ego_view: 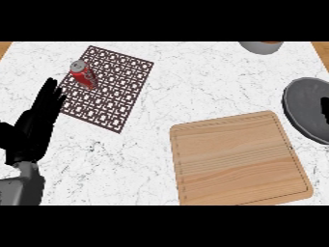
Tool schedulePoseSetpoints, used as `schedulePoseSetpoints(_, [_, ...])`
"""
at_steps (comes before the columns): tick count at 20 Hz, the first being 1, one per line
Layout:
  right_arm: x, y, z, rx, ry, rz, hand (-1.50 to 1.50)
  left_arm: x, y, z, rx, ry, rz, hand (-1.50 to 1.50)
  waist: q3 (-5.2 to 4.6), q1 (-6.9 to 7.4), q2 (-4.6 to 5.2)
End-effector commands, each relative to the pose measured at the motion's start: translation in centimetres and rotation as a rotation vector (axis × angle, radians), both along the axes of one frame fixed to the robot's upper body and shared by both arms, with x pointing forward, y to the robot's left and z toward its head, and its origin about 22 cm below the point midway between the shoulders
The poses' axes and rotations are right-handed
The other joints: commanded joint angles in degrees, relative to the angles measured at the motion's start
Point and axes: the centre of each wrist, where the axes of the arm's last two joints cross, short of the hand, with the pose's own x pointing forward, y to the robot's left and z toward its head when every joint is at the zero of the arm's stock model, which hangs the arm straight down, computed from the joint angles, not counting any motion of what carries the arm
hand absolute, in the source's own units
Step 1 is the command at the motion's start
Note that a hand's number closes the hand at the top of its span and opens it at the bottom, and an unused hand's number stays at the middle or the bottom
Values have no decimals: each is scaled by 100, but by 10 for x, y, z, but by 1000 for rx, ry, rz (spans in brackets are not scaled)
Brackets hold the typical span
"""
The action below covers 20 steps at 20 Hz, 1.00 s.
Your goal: Pick the cupcake from the cutting board and place it in the pan
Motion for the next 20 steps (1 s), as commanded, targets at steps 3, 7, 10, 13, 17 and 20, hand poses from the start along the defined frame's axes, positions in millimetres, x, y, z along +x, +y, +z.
schedulePoseSetpoints(3, [13,-73,-37,60,-24,-45,150,3,10,-11,0,6,3,0,0,-4,10])
schedulePoseSetpoints(7, [32,-106,-46,53,-3,6,150,7,-8,13,-12,2,-5,0,1,19,5])
schedulePoseSetpoints(10, [59,-106,-85,76,25,48,150,12,-9,-5,-2,-10,-20,0,4,90,43])
schedulePoseSetpoints(13, [81,-95,-103,77,73,72,150,3,-14,-4,-9,11,-29,0,5,131,37])
schedulePoseSetpoints(17, [74,-110,-143,68,91,62,150,-1,10,20,0,-8,-23,0,7,136,29])
schedulePoseSetpoints(20, [78,-125,-142,124,173,-9,150,5,-34,10,4,-25,-46,0,16,198,70])
